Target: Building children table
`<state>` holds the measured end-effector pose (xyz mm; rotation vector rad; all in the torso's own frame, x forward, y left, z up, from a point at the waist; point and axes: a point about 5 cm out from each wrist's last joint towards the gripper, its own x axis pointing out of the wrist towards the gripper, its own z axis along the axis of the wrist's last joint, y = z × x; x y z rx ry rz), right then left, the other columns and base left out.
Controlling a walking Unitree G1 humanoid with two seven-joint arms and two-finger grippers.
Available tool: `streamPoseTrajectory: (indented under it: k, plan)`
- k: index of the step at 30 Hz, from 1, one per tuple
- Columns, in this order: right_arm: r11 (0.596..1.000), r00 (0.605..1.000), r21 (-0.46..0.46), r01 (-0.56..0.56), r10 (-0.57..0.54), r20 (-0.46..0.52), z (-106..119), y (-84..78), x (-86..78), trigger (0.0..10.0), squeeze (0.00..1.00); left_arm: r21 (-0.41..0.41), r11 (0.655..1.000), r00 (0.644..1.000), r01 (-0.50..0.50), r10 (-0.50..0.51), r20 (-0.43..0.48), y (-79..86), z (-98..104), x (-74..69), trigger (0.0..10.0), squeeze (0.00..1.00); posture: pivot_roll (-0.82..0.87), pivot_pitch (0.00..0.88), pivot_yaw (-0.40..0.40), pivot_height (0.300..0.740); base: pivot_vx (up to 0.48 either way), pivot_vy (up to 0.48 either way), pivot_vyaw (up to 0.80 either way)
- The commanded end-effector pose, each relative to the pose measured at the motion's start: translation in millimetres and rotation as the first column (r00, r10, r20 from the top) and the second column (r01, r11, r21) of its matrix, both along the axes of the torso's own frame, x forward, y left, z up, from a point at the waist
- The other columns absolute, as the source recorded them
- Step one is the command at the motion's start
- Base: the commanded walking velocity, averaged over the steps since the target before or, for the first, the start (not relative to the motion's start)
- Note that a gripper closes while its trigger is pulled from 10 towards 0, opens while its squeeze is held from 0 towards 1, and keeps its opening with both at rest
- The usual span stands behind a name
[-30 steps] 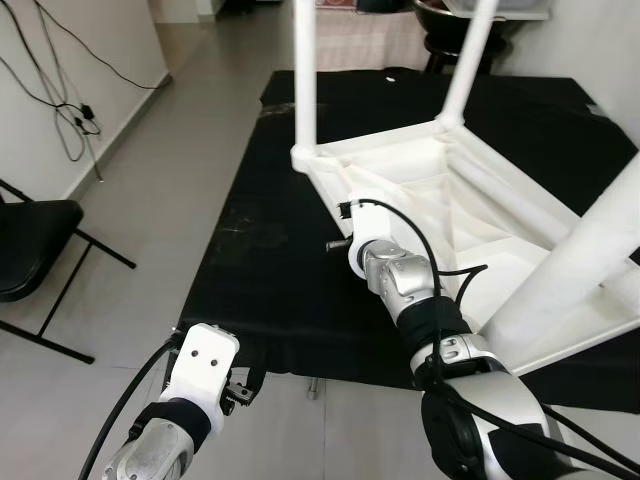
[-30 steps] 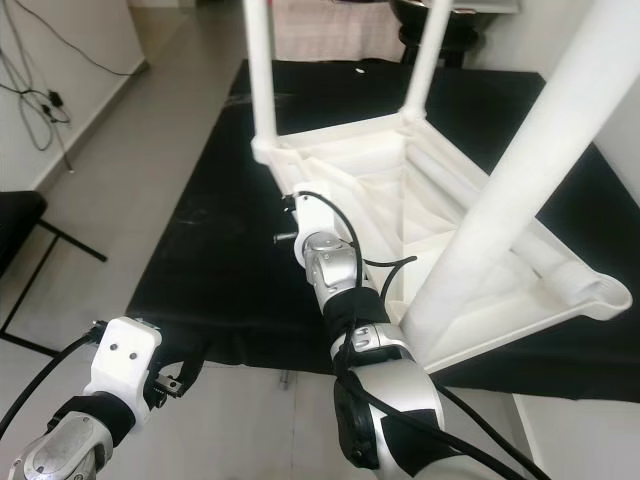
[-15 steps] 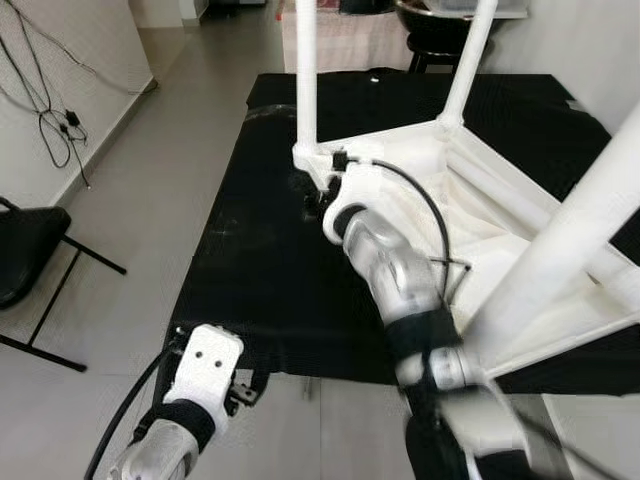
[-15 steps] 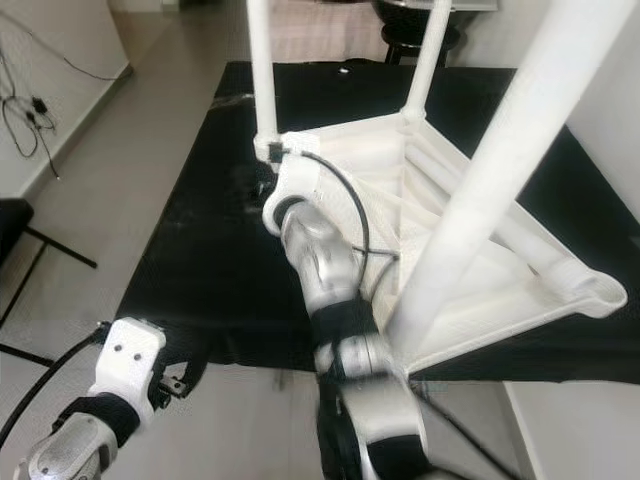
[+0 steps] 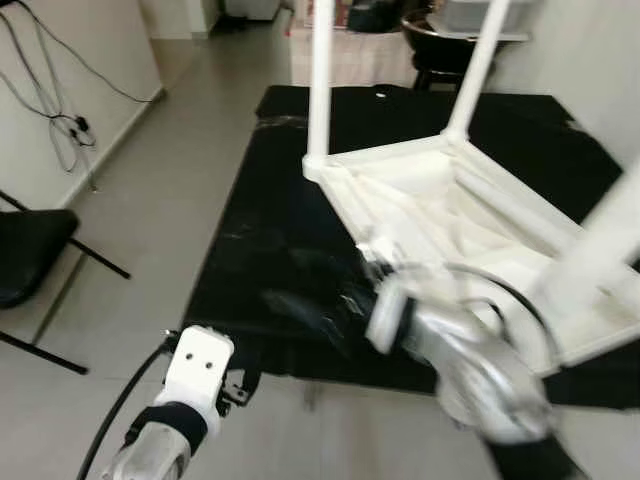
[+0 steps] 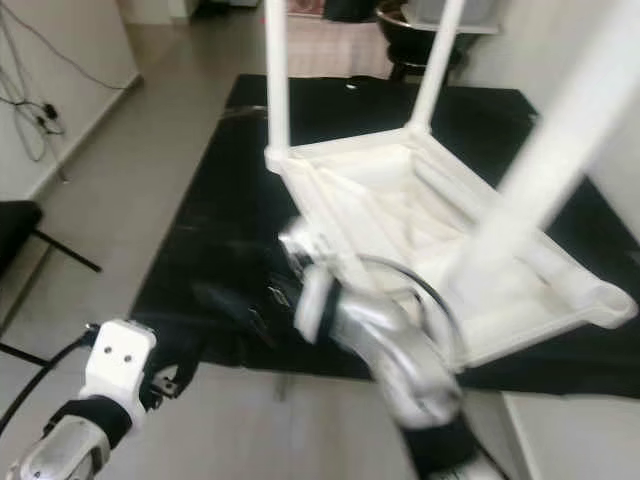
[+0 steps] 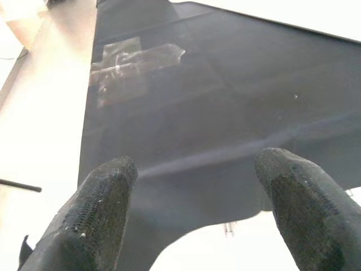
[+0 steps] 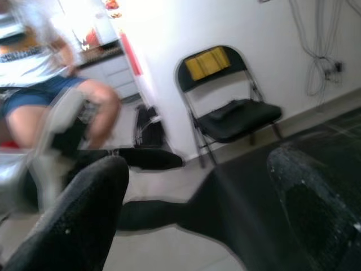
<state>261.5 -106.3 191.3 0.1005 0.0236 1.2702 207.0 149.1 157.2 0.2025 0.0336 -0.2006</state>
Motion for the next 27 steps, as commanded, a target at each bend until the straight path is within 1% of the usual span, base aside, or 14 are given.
streamPoseTrajectory:
  k: [1,2,3,5,6,9,10,11,13,18,20,23,25,27]
  plan:
    - [0.998,0.998,-0.03,-0.063,0.063,-0.017,-2,-17.2,-15.9,10.0,0.0,0.003,1.0,1.0,-0.016,0.016,-0.011,4.2,-3,0.3,10.0,0.0,-0.02,0.144,-0.018,0.74,0.0,0.0,0.0]
    - [0.998,0.998,-0.03,-0.063,0.063,-0.017,-2,-17.2,-15.9,10.0,0.0,0.003,1.0,1.0,-0.016,0.016,-0.011,4.2,-3,0.3,10.0,0.0,-0.02,0.144,-0.018,0.74,0.0,0.0,0.0]
    - [0.994,0.995,-0.067,-0.083,0.079,-0.058,-6,-31.9,-25.3,10.0,0.0,0.005,1.0,1.0,-0.026,0.026,-0.009,6.8,-3,1.1,10.0,0.0,-0.03,0.144,-0.013,0.74,0.0,0.0,0.0]
    - [0.994,0.995,-0.067,-0.083,0.079,-0.058,-6,-31.9,-25.3,10.0,0.0,0.005,1.0,1.0,-0.026,0.026,-0.009,6.8,-3,1.1,10.0,0.0,-0.03,0.144,-0.013,0.74,0.0,0.0,0.0]
    - [0.987,0.991,-0.119,-0.106,0.095,-0.096,-10,-46.9,-36.7,10.0,0.0,0.006,0.999,0.999,-0.032,0.032,-0.008,8.8,-3,2.0,10.0,0.0,-0.03,0.144,-0.009,0.74,0.0,0.0,0.0]
    - [0.978,0.989,-0.177,-0.107,0.086,-0.122,-13,-60.2,-45.0,10.0,0.0,0.007,0.999,0.999,-0.035,0.035,-0.008,10.3,-3,2.8,10.0,0.0,-0.04,0.143,-0.005,0.74,0.0,0.0,0.0]
    - [0.945,0.986,-0.32,-0.073,0.019,-0.168,-15,-91.0,-58.4,10.0,0.0,0.011,0.999,0.999,-0.039,0.039,-0.006,12.1,-3,3.8,10.0,0.0,-0.04,0.143,-0.001,0.74,0.0,0.0,0.0]
    - [0.945,0.986,-0.32,-0.073,0.019,-0.168,-15,-91.0,-58.4,10.0,0.0,0.011,0.999,0.999,-0.039,0.039,-0.006,12.1,-3,3.8,10.0,0.0,-0.04,0.143,-0.001,0.74,0.0,0.0,0.0]
    - [0.913,0.982,-0.405,-0.048,-0.03,-0.185,-13,-110.7,-66.1,10.0,0.0,0.013,0.999,0.999,-0.039,0.039,-0.006,13.0,-4,4.2,10.0,0.0,-0.05,0.144,0.002,0.74,0.0,0.0,0.0]
    - [0.87,0.974,-0.491,-0.055,-0.062,-0.218,-5,-128.9,-81.8,10.0,0.0,0.014,0.999,0.999,-0.031,0.031,-0.006,13.4,-4,5.4,10.0,0.0,-0.06,0.144,0.005,0.74,0.0,0.0,0.0]
    - [0.87,0.974,-0.491,-0.055,-0.062,-0.218,-5,-128.9,-81.8,10.0,0.0,0.014,0.999,0.999,-0.031,0.031,-0.006,13.4,-4,5.4,10.0,0.0,-0.06,0.144,0.005,0.74,0.0,0.0,0.0]
    - [0.788,0.961,-0.616,-0.023,-0.152,-0.23,-2,-152.7,-90.1,10.0,0.0,0.013,1.0,1.0,-0.028,0.028,-0.006,13.8,-4,6.3,10.0,0.0,-0.06,0.142,0.01,0.74,0.0,0.0,0.0]
    - [0.788,0.961,-0.616,-0.023,-0.152,-0.23,-2,-152.7,-90.1,10.0,0.0,0.013,1.0,1.0,-0.028,0.028,-0.006,13.8,-4,6.3,10.0,0.0,-0.06,0.142,0.01,0.74,0.0,0.0,0.0]
    - [0.691,0.943,-0.723,0.011,-0.248,-0.223,4,-180.2,-96.2,10.0,0.0,0.013,1.0,1.0,-0.025,0.025,-0.006,14.0,-4,6.8,10.0,0.0,-0.07,0.142,0.016,0.74,0.0,0.0,0.0]
